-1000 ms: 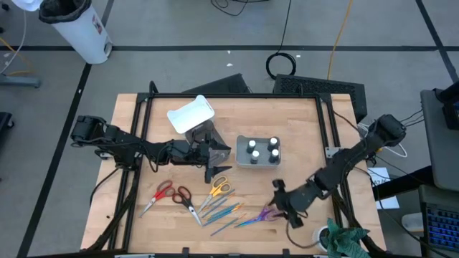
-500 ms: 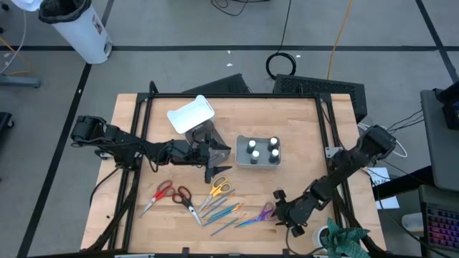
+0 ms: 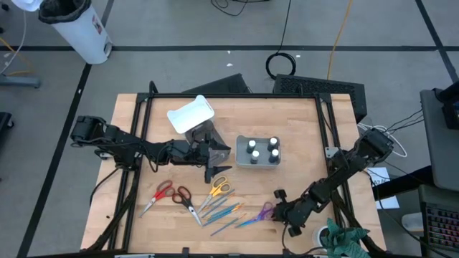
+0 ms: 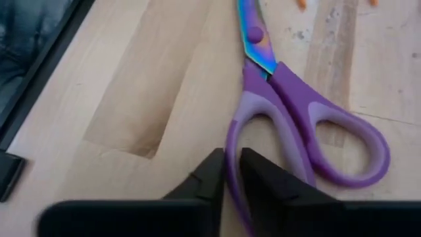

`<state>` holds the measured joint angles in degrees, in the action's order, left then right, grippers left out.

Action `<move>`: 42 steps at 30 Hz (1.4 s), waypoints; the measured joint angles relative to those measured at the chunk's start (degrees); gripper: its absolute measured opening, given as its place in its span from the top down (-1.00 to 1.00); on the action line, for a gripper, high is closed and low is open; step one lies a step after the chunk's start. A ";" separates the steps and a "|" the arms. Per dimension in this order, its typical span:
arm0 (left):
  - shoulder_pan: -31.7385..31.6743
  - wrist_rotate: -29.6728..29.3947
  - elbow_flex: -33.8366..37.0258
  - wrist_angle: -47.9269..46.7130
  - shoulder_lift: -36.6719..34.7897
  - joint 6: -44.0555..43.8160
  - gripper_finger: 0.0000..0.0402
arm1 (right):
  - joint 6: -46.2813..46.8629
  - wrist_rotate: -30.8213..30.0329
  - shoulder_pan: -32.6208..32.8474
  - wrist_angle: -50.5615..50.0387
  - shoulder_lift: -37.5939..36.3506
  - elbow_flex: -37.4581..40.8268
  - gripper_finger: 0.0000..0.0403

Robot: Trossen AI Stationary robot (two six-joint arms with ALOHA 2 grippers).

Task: Pick & Place Paint Supplies
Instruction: Put the purple scissors into the white bin

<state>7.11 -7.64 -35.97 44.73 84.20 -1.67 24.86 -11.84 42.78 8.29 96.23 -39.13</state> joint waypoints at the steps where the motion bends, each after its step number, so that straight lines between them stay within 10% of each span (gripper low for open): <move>1: 0.00 0.02 0.00 0.00 0.00 -0.04 -0.76 | 0.00 -0.11 -0.02 0.01 0.00 0.02 0.79; 13: -0.01 0.02 0.00 0.00 0.00 -1.55 -0.76 | -3.17 1.70 0.08 -5.05 -5.68 -1.94 0.97; 27: -1.17 3.60 -2.63 -2.94 0.00 -15.46 -0.76 | -23.73 -10.75 -1.72 -13.99 -19.91 -7.44 0.99; 32: -2.16 13.88 -14.40 -23.76 0.00 -18.47 -0.76 | -31.04 -12.10 -7.51 -23.75 -20.11 -12.64 0.99; 42: -2.78 6.30 -32.92 -58.89 0.00 -16.46 -0.76 | -52.79 -24.20 -14.75 -22.25 -20.09 -15.06 0.99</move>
<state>4.33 -1.34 -68.89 -14.16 84.20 -18.13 -27.93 -36.03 28.03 -13.96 76.14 -54.20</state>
